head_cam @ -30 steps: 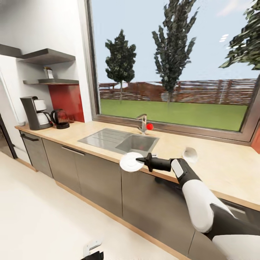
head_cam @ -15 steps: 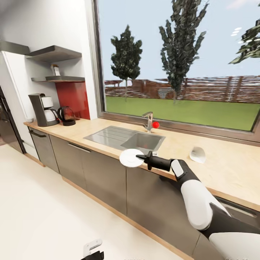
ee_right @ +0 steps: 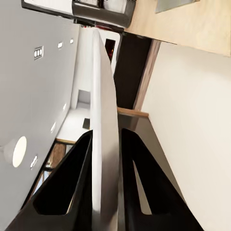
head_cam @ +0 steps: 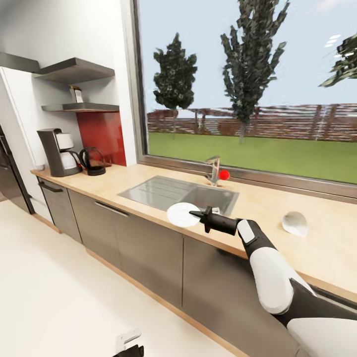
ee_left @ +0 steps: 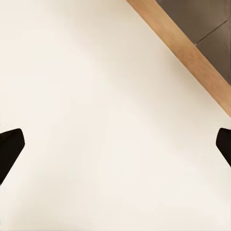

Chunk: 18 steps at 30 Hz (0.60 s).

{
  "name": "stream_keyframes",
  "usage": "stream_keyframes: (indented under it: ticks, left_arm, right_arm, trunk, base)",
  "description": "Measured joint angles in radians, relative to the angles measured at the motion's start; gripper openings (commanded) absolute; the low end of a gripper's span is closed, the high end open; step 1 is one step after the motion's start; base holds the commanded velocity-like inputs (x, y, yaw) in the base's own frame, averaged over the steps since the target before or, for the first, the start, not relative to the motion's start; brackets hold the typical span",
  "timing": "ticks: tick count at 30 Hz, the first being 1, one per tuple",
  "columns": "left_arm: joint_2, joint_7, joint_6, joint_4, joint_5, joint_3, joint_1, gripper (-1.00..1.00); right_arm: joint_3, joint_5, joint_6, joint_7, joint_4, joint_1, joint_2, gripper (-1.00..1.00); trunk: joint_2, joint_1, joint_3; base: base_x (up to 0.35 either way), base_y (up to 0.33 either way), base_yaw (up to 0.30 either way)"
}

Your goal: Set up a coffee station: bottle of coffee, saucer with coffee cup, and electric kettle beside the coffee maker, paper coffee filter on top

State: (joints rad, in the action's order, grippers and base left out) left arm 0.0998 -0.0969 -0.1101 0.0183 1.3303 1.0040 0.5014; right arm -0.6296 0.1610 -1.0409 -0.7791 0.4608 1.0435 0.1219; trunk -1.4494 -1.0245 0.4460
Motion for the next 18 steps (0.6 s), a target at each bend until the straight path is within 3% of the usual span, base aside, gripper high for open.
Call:
stream_keyframes:
  ticks: [5, 18]
  left_arm:
    - [0.0, 0.0, 0.0, 0.001, 0.0, 0.0, 0.0, 1.0]
    - [0.013, 0.0, 0.0, 0.0, -0.001, 0.002, 0.0, 1.0]
  right_arm:
    - [0.001, 0.0, 0.0, 0.0, 0.0, 0.0, 0.0, -1.0]
    - [0.001, -0.002, 0.0, 0.0, 0.0, 0.0, -0.003, -1.0]
  trunk:
    - [0.0, 0.0, 0.0]
    - [0.0, 0.0, 0.0]
  base:
    - [0.23, 0.217, 0.038]
    - [0.233, 0.215, 0.269]
